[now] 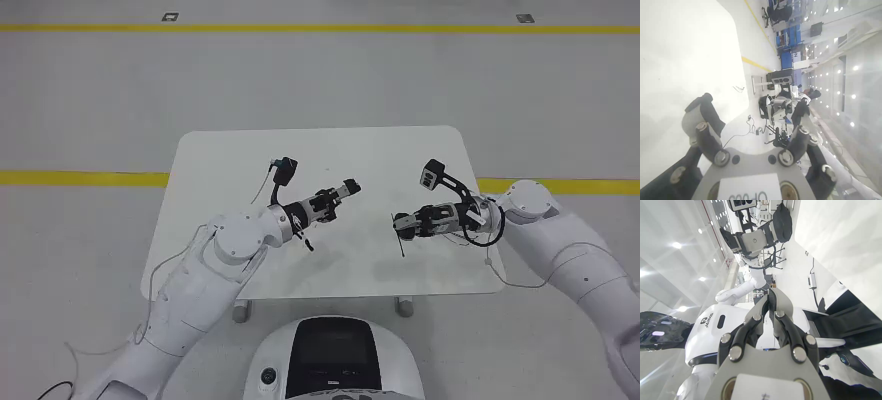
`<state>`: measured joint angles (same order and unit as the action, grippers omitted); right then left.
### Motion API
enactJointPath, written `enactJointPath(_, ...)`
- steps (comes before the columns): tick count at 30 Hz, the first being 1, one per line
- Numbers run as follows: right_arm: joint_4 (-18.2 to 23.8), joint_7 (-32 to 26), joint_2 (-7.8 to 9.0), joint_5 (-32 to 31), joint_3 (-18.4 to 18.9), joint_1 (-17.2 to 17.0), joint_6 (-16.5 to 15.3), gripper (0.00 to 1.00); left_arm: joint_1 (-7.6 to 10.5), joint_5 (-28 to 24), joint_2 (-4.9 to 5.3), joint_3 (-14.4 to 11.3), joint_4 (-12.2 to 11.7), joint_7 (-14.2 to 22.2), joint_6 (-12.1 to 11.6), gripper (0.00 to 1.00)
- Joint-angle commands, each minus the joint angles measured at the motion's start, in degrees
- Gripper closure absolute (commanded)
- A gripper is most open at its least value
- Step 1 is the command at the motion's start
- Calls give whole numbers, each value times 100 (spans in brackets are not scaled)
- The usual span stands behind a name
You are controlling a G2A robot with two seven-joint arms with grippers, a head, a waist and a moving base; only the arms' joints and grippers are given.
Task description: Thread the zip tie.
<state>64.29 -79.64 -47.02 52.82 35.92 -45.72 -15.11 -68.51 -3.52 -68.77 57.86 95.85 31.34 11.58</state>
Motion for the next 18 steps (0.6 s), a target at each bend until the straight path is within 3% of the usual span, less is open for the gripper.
enactJointPath(1,0,0,0,0,0,0,0,100,-10,-31,-2,-5,2,-2,-17,0)
enactJointPath(3,187,0,-22,135,-17,-120,49,100,-43,-403,-19,-40,-96,178,-116,0)
enactJointPath(8,327,0,-72,460,-224,-191,27,100,124,-1146,-70,-175,-381,717,-303,0)
enactJointPath(11,304,0,-80,605,-423,-118,18,100,252,-1310,-82,-233,-523,953,-397,0)
enactJointPath(18,298,0,-80,614,-442,-107,12,100,258,-1255,-82,-231,-533,838,-454,0)
